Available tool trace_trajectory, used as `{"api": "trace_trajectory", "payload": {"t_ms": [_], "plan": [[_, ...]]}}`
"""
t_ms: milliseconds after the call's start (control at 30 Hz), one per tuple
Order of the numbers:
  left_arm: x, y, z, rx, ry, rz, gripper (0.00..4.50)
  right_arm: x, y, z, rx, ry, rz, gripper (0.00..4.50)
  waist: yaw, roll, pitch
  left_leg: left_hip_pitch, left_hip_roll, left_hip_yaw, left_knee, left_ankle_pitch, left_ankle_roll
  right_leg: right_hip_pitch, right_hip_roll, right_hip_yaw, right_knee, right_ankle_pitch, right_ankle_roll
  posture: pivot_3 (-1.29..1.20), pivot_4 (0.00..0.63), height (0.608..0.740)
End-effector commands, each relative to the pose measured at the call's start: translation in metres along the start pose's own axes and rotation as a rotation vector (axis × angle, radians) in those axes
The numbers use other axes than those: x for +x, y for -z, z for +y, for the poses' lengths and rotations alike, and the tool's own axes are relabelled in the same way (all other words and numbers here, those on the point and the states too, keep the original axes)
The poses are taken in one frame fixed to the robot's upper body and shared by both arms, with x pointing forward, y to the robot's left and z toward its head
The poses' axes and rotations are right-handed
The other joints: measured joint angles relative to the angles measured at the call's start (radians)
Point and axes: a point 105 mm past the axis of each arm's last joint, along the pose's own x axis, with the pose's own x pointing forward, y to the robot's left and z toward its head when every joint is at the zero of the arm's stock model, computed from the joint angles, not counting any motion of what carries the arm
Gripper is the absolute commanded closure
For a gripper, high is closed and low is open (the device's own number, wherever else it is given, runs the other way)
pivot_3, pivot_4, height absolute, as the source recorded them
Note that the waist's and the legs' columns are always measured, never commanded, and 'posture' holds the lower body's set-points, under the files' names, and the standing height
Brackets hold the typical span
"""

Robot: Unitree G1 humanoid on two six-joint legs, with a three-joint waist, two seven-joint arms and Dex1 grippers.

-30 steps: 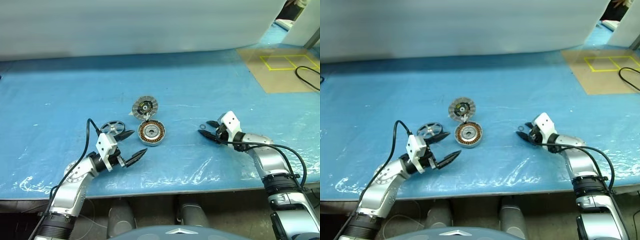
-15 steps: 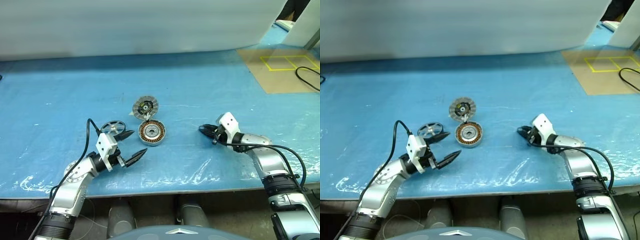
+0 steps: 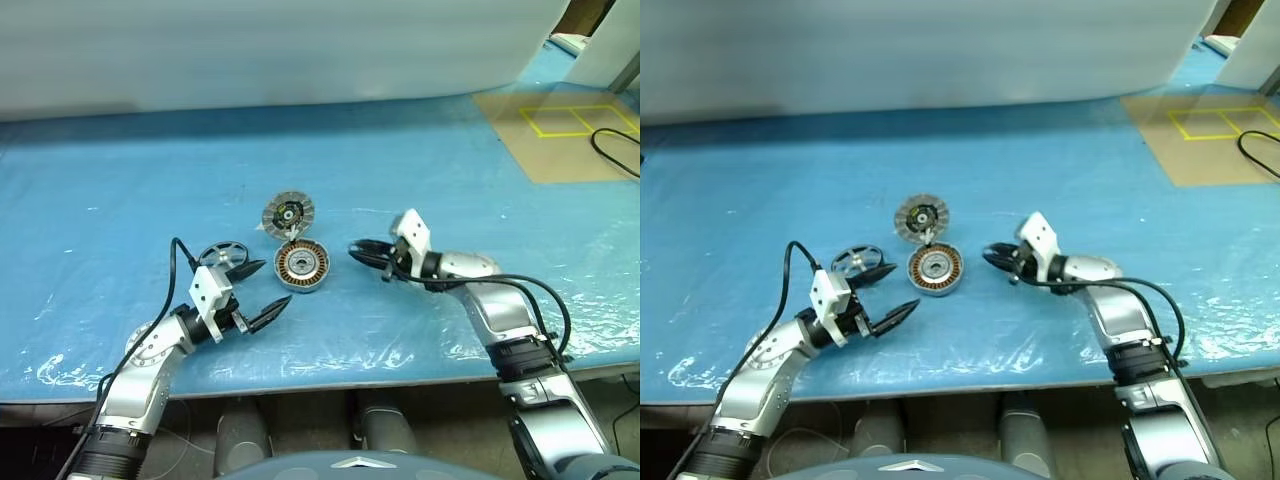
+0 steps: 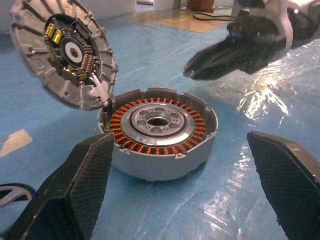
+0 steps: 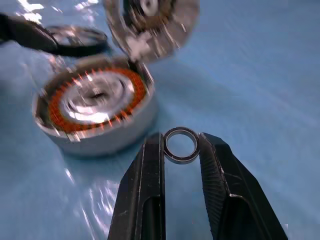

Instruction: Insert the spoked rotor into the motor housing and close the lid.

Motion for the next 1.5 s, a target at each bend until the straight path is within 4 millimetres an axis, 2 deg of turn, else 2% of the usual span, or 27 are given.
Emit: {"api": "trace_trajectory", "payload": {"t_ms": [33,200,433,500,700,933,1067,1300,1500], "plan": [[-0.005,-0.010,0.002,0.047,-0.019,-0.023,0.00,0.013,-0.026,0.017,-0.038,-0.106,-0.058,3.91,0.003,0.000,0.000,0.000,0.000,0.000,0.000,0.000,0.000,0.000,0.000,0.000,0.000,0.000,0.000,0.00,0.150,0.740],[-0.011,-0.011,0.001,0.051,-0.048,-0.019,0.00,0.036,-0.034,0.035,-0.089,-0.236,-0.022,3.91,0.001,0.000,0.000,0.000,0.000,0.000,0.000,0.000,-0.001,0.000,0.000,0.000,0.000,0.000,0.000,0.00,0.150,0.740],[-0.023,-0.012,-0.003,0.054,-0.096,-0.003,0.00,0.067,-0.043,0.035,-0.125,-0.261,0.004,3.91,-0.003,0.000,0.000,0.001,0.000,0.000,0.000,0.001,-0.001,0.000,0.000,0.000,0.001,0.000,0.000,0.00,0.150,0.740],[-0.025,-0.012,-0.003,0.055,-0.105,-0.001,0.00,0.072,-0.038,0.035,-0.149,-0.272,0.030,3.91,-0.001,0.000,0.000,0.000,0.000,0.000,0.000,0.001,-0.001,0.000,0.000,0.000,0.000,0.000,0.000,0.00,0.150,0.740],[-0.031,-0.013,-0.005,0.057,-0.132,0.008,0.00,0.068,-0.016,0.032,-0.180,-0.308,0.113,3.91,0.001,0.000,0.000,0.000,0.000,0.000,0.000,0.001,-0.001,0.000,0.000,-0.001,0.001,0.000,0.000,0.00,0.150,0.740],[-0.027,-0.013,-0.004,0.058,-0.124,0.006,0.00,0.061,-0.010,0.025,-0.184,-0.295,0.138,3.91,-0.001,0.000,0.000,0.001,0.001,0.000,0.001,0.001,-0.001,0.000,0.000,-0.001,0.002,0.000,0.000,0.00,0.150,0.740],[-0.024,-0.013,-0.003,0.059,-0.114,0.003,0.00,0.064,-0.008,0.028,-0.176,-0.294,0.135,3.91,-0.001,0.000,0.000,0.000,0.000,0.000,0.001,0.001,-0.001,0.000,0.000,0.000,0.002,0.000,0.000,0.00,0.150,0.740],[-0.025,-0.013,-0.002,0.060,-0.112,0.006,0.00,0.062,0.007,0.031,-0.186,-0.292,0.176,3.91,-0.001,0.000,0.000,0.001,0.000,0.000,0.002,0.001,-0.001,0.001,0.000,0.000,0.003,0.000,0.000,0.00,0.150,0.740],[-0.026,-0.013,-0.002,0.060,-0.116,0.008,0.00,0.062,0.009,0.030,-0.186,-0.289,0.181,3.91,-0.001,0.000,0.000,0.002,0.001,0.000,0.003,0.001,-0.001,0.001,0.000,0.000,0.005,0.000,0.000,0.00,0.150,0.740]]}}
